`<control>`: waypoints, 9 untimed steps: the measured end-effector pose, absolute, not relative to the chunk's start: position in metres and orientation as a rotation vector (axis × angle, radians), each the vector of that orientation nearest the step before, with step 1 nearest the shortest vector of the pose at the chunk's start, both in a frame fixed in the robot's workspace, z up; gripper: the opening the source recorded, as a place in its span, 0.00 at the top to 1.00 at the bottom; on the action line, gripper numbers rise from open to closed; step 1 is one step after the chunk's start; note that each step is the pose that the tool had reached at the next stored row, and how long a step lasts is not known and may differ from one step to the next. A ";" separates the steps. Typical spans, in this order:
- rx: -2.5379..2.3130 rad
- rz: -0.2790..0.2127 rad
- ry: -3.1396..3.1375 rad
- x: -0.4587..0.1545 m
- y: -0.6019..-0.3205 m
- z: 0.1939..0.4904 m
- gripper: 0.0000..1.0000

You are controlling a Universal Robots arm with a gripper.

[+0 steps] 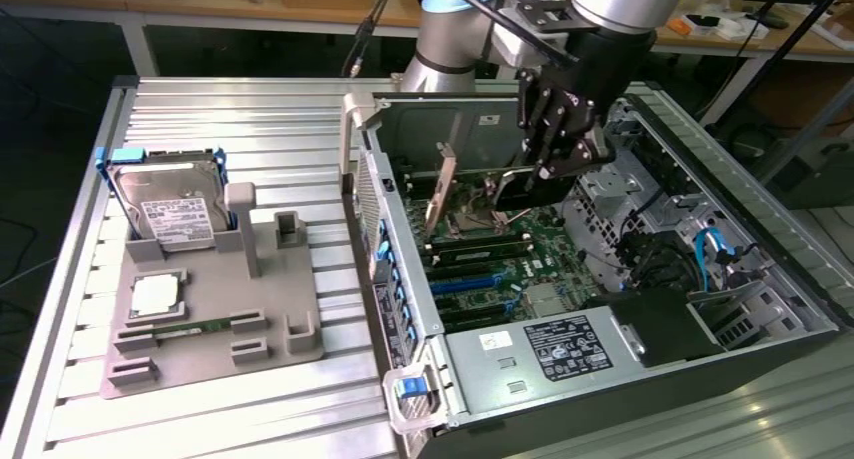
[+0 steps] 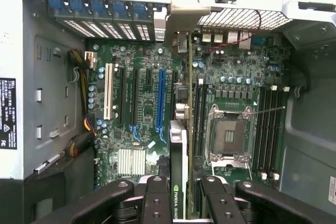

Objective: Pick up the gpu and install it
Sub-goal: 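Insert the gpu into the slot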

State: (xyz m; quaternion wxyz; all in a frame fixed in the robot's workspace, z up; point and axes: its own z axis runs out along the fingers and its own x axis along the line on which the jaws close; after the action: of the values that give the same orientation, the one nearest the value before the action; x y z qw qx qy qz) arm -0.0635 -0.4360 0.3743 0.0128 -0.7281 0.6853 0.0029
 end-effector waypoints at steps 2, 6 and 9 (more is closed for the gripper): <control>-2.260 0.007 2.143 -0.064 -0.436 0.372 0.73; -2.225 0.005 2.179 -0.064 -0.436 0.367 0.73; -2.212 0.004 2.191 -0.064 -0.437 0.365 0.73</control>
State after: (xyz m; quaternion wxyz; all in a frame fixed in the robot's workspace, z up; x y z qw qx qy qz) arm -0.0638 -0.4366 0.3646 0.0141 -0.7103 0.7038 0.0012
